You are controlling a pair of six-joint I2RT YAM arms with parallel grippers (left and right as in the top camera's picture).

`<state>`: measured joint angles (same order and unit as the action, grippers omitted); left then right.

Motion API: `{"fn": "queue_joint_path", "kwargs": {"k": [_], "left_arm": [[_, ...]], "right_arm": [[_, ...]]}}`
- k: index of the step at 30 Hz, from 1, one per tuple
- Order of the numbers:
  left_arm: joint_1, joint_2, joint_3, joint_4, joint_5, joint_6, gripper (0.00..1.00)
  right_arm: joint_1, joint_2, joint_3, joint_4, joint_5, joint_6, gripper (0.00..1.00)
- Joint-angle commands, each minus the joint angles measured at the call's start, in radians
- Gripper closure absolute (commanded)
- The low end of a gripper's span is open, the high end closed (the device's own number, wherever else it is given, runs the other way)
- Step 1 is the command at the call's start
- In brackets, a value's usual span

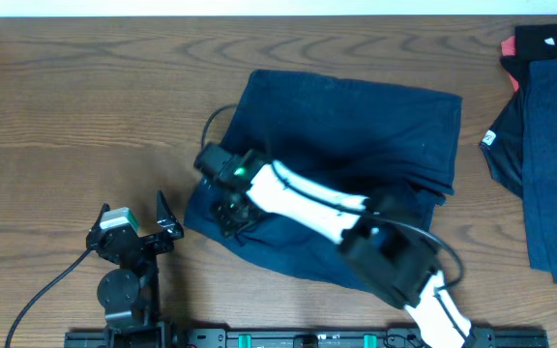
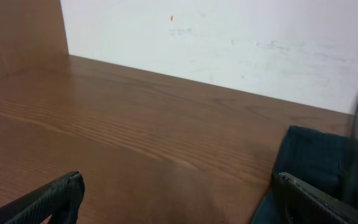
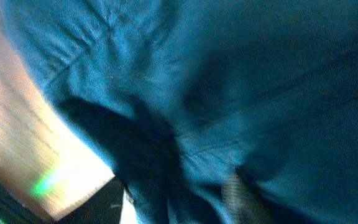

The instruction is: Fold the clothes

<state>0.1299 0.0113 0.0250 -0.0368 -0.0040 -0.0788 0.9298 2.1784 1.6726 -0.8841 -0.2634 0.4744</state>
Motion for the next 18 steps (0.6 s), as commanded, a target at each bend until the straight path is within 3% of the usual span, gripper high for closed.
{"fn": "queue_joint_path", "kwargs": {"k": [1,5,7,15,17,18], "left_arm": [[0.004,0.000,-0.021,-0.035,-0.023,-0.005,0.02],[0.004,0.000,-0.021,-0.035,-0.023,-0.005,0.02],[0.004,0.000,-0.021,-0.035,-0.023,-0.005,0.02],[0.004,0.000,-0.021,-0.035,-0.023,-0.005,0.02],[0.004,0.000,-0.021,-0.035,-0.023,-0.005,0.02],[0.004,0.000,-0.021,-0.035,-0.023,-0.005,0.02]], "right_arm": [[-0.072,-0.174,0.011,0.003,0.078,-0.009,0.30],[-0.166,-0.322,0.020,0.035,0.080,-0.009,0.10],[-0.219,-0.371,0.020,0.068,0.080,-0.012,0.08],[-0.418,-0.323,0.020,0.259,0.031,-0.011,0.13],[-0.437,-0.266,0.020,0.338,-0.013,-0.010,0.18],[-0.442,-0.233,0.020,0.381,-0.026,-0.001,0.27]]}}
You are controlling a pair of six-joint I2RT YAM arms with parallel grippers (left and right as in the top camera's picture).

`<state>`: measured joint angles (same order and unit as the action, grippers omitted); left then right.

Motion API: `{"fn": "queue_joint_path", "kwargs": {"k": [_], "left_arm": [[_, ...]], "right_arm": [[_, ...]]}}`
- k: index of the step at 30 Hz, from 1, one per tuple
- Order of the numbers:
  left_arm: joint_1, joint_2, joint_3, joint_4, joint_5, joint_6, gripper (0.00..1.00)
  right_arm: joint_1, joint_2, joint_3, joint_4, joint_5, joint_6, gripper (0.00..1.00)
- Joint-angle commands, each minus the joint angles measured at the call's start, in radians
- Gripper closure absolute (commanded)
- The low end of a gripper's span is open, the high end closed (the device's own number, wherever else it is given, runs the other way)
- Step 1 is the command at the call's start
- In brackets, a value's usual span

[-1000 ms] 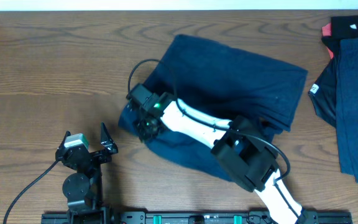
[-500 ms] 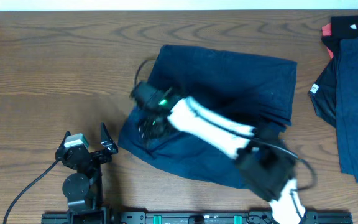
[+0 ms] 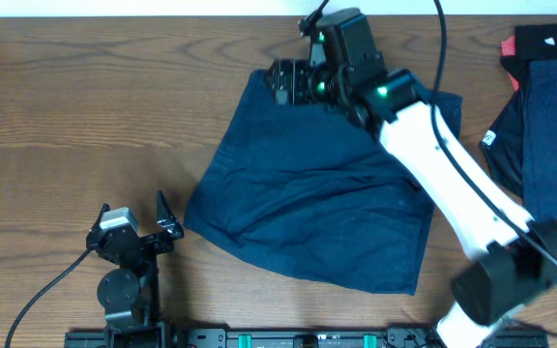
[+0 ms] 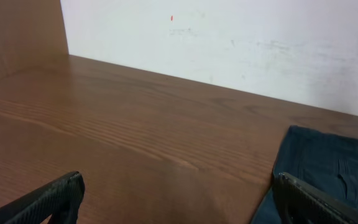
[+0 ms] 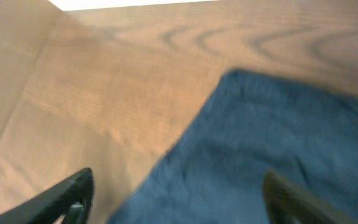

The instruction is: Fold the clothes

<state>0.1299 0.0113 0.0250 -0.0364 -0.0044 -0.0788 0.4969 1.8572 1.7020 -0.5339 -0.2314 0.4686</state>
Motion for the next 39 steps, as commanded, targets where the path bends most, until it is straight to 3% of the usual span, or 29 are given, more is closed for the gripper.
{"fn": "queue_joint_path", "kwargs": {"k": [1,3,6,7,9,14,30,39], "left_arm": [[0.004,0.000,-0.021,-0.035,-0.023,-0.005,0.02],[0.004,0.000,-0.021,-0.035,-0.023,-0.005,0.02],[0.004,0.000,-0.021,-0.035,-0.023,-0.005,0.02],[0.004,0.000,-0.021,-0.035,-0.023,-0.005,0.02],[0.004,0.000,-0.021,-0.035,-0.023,-0.005,0.02],[0.004,0.000,-0.021,-0.035,-0.023,-0.005,0.02],[0.004,0.000,-0.021,-0.035,-0.023,-0.005,0.02],[0.004,0.000,-0.021,-0.035,-0.023,-0.005,0.02]], "right_arm": [[-0.013,0.122,-0.009,0.071,-0.057,0.019,0.35],[-0.019,0.183,-0.009,0.142,-0.057,0.052,0.57],[-0.029,0.268,-0.009,0.220,-0.037,0.097,0.78],[-0.033,0.301,-0.009,0.242,-0.024,0.113,0.91],[-0.040,0.347,-0.008,0.266,-0.004,0.136,0.97],[-0.070,0.439,-0.008,0.322,0.013,0.137,0.99],[-0.073,0.492,-0.008,0.269,0.288,0.137,0.99],[-0.059,0.521,-0.008,0.269,0.279,0.137,0.99]]}}
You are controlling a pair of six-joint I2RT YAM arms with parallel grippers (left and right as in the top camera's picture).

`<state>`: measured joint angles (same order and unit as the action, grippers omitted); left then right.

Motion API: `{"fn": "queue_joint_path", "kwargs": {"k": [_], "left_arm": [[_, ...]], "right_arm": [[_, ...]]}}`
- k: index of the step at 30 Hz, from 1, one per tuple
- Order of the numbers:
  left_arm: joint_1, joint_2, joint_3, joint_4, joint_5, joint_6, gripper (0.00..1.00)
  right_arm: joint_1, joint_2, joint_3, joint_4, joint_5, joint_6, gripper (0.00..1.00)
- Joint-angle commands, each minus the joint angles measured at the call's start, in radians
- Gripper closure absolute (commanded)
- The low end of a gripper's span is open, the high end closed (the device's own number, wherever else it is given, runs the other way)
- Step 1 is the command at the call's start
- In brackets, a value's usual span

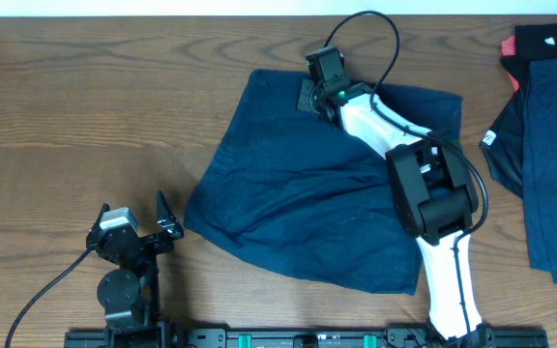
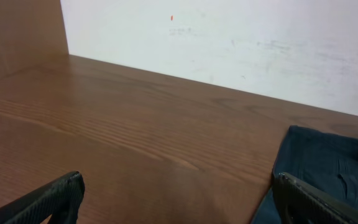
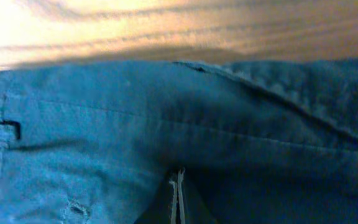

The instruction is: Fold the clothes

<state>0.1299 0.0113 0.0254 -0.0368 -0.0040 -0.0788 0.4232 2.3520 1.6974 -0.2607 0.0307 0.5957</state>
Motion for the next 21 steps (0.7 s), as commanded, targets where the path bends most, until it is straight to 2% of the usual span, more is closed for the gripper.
{"fn": "queue_joint_path", "kwargs": {"k": [1,21], "left_arm": [[0.004,0.000,-0.021,-0.035,-0.023,-0.005,0.02],[0.004,0.000,-0.021,-0.035,-0.023,-0.005,0.02]], "right_arm": [[0.020,0.031,-0.003,0.000,0.017,0.010,0.99],[0.202,0.090,0.013,0.123,-0.042,0.016,0.98]]}}
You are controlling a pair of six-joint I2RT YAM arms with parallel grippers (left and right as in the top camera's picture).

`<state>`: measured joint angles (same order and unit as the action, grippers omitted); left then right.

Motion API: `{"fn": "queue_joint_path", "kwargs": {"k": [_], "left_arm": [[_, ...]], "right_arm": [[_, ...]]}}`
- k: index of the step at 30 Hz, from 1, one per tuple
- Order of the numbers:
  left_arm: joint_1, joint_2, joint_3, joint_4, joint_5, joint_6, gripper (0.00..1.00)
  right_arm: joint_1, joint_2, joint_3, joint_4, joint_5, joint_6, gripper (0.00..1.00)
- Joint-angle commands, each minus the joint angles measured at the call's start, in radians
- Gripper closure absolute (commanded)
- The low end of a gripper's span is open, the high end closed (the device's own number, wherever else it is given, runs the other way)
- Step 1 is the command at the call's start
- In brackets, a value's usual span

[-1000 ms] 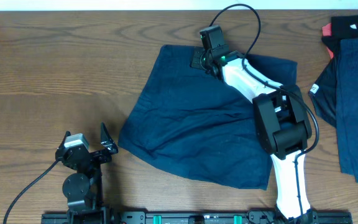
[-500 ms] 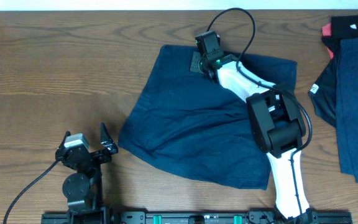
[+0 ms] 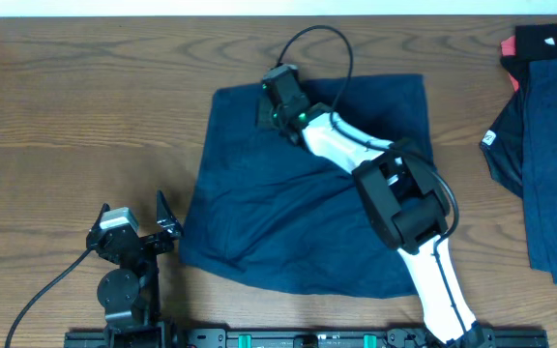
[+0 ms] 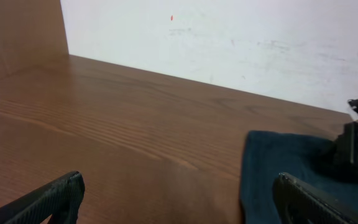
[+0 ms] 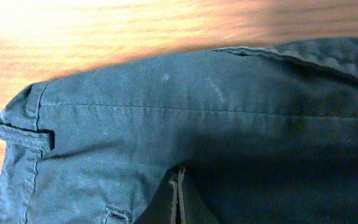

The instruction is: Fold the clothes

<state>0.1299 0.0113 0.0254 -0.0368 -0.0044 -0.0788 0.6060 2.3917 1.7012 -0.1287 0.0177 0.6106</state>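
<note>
A dark navy garment (image 3: 298, 193) lies spread in the middle of the wooden table (image 3: 66, 97), wrinkled across its centre. My right gripper (image 3: 277, 104) is down on its far left part, shut on the fabric. The right wrist view shows the jaws (image 5: 178, 180) pressed together on the cloth, near a seam and a belt loop (image 5: 27, 134). My left gripper (image 3: 133, 211) rests open near the front left, its fingers (image 4: 48, 199) wide apart and nothing between them. The left wrist view catches the garment's edge (image 4: 278, 168).
A pile of other clothes (image 3: 549, 145), black, dark blue and coral, lies at the right edge of the table. A white wall (image 4: 229, 37) runs behind the table's far edge.
The garment has shifted left, its far edge now starting further left. My right gripper, still shut on the fabric, has moved left with it. The left gripper has not moved.
My right gripper was low at the garment's near left corner. Then it was open above the far edge. Then it was shut on fabric near the far edge, and now the garment lies further left. The left arm stayed parked throughout.
</note>
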Motion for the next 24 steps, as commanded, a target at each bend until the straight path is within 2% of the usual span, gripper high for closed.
{"fn": "queue_joint_path", "kwargs": {"k": [1,3,6,7,10,16,17,18,19,24], "left_arm": [[0.004,0.000,-0.021,-0.035,-0.023,-0.005,0.02],[0.004,0.000,-0.021,-0.035,-0.023,-0.005,0.02],[0.004,0.000,-0.021,-0.035,-0.023,-0.005,0.02],[0.004,0.000,-0.021,-0.035,-0.023,-0.005,0.02],[0.004,0.000,-0.021,-0.035,-0.023,-0.005,0.02],[0.004,0.000,-0.021,-0.035,-0.023,-0.005,0.02],[0.004,0.000,-0.021,-0.035,-0.023,-0.005,0.02],[0.004,0.000,-0.021,-0.035,-0.023,-0.005,0.02],[0.004,0.000,-0.021,-0.035,-0.023,-0.005,0.02],[0.004,0.000,-0.021,-0.035,-0.023,-0.005,0.02]], "right_arm": [[0.020,0.050,0.021,-0.009,-0.039,-0.015,0.98],[0.019,0.050,0.060,-0.017,-0.075,-0.082,0.97],[0.006,0.050,0.185,-0.141,-0.063,-0.146,0.91],[-0.002,0.050,0.243,-0.206,-0.048,-0.159,0.85],[-0.029,0.047,0.415,-0.384,-0.026,-0.198,0.51],[-0.103,0.019,0.808,-0.827,-0.022,-0.203,0.23],[-0.113,0.011,0.851,-0.882,-0.022,-0.198,0.17],[-0.126,0.001,0.905,-0.951,-0.022,-0.196,0.03],[-0.137,-0.013,0.954,-1.010,-0.022,-0.196,0.01],[-0.163,-0.089,1.097,-1.215,-0.014,-0.196,0.01]]}}
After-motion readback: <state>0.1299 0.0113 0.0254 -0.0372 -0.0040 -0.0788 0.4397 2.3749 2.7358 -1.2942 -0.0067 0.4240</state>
